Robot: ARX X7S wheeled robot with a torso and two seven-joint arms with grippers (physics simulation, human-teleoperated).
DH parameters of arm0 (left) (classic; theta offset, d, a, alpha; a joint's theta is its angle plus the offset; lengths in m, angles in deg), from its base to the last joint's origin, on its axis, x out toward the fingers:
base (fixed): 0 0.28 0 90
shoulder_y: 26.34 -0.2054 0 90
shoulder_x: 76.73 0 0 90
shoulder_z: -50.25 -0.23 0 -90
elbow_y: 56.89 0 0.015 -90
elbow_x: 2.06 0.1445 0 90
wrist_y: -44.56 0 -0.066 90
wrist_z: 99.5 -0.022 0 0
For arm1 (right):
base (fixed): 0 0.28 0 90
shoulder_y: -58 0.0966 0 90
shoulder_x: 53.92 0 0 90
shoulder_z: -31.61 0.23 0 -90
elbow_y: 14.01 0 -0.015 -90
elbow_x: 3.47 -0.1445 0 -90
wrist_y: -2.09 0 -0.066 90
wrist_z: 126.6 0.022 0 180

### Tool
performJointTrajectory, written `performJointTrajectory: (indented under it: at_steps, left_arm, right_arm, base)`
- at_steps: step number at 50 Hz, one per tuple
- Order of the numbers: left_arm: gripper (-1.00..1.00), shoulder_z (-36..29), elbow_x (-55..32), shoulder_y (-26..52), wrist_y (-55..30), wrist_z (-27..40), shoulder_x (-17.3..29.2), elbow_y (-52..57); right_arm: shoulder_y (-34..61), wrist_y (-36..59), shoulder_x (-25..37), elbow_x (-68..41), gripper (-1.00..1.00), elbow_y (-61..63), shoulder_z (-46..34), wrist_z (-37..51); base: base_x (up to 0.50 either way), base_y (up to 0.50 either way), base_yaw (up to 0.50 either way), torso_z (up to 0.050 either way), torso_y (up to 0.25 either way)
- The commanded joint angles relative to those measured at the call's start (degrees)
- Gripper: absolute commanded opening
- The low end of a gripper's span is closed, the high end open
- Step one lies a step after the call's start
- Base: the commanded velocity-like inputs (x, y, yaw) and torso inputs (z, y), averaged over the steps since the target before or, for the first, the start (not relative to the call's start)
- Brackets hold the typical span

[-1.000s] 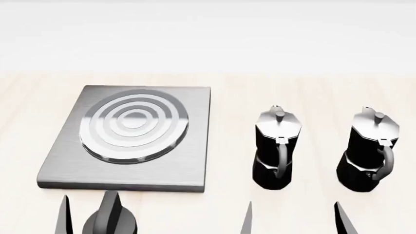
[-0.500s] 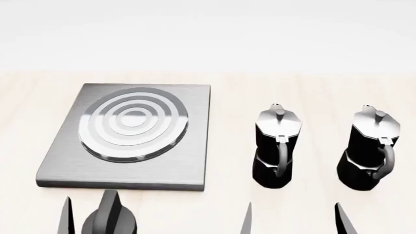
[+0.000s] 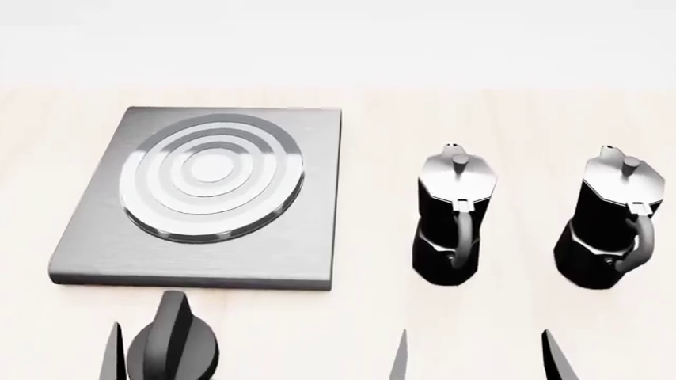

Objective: Turn off the stove.

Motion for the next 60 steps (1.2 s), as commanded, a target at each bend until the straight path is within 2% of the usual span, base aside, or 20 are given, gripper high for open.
performJointTrajectory:
  at_steps: [1, 60]
  left_arm:
    - [1.00, -0.1, -0.3, 0.1, 0.1, 0.4, 0.4, 0.1]
    - [1.00, -1.1, -1.7, 0.7, 0.5, 2.0, 1.7, -0.9]
  right_arm:
    - [0.1, -0.2, 0.5, -0.2, 1.00, -0.1, -0.4, 0.5]
    - [0.9, -0.7, 2.4, -1.6, 1.00, -0.7, -1.9, 2.7]
  base:
    - [0.00, 0.00, 0.00, 0.000, -0.080]
    - [0.00, 0.00, 0.00, 0.000, -0.075]
